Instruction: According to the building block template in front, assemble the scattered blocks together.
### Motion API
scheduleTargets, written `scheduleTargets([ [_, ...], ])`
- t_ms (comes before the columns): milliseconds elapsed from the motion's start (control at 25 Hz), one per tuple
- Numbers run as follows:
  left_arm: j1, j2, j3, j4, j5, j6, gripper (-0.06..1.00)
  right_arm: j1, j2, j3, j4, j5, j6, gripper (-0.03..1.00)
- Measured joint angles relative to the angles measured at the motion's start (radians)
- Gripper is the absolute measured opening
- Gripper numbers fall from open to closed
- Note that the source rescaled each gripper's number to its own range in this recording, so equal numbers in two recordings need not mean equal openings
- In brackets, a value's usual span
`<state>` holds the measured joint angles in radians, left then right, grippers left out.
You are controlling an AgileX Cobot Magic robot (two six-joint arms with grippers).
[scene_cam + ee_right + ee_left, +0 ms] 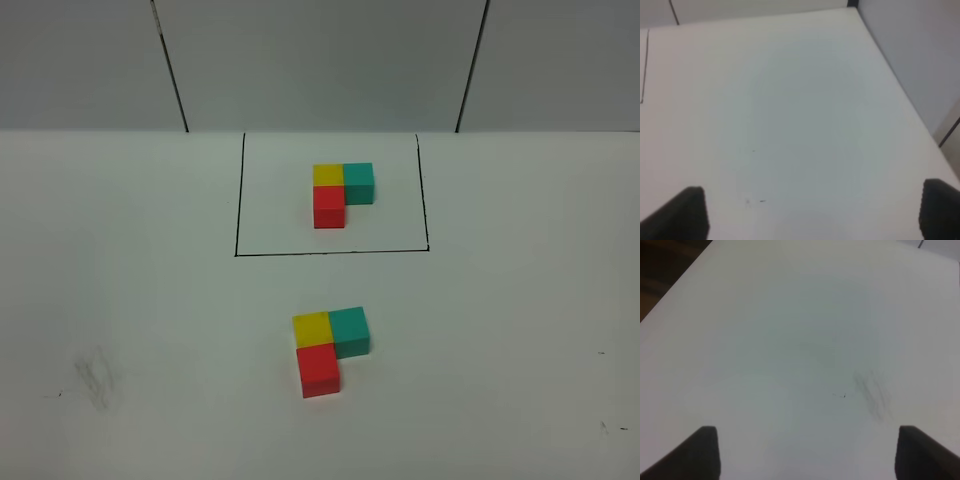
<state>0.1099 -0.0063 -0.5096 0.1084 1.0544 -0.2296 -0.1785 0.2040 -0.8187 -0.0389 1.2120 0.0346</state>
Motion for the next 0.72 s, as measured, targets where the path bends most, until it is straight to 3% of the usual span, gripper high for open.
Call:
scheduleTargets([
  [160, 0.000, 0.000, 0.000, 0.000, 0.000, 0.000, 0.65, 0.000, -0.079, 0.145, 0.025, -0.081, 0.079, 0.86],
  [400, 0.000, 0.000, 0.000, 0.000, 0.000, 0.000, 0.65, 0.000, -0.171, 0.295, 0.039, -0.134, 0.088, 0.86],
  [720, 0.000, 0.000, 0.000, 0.000, 0.000, 0.000, 0.65, 0.003, -0.191, 0.324, 0.059, -0.136, 0.068, 0.86],
])
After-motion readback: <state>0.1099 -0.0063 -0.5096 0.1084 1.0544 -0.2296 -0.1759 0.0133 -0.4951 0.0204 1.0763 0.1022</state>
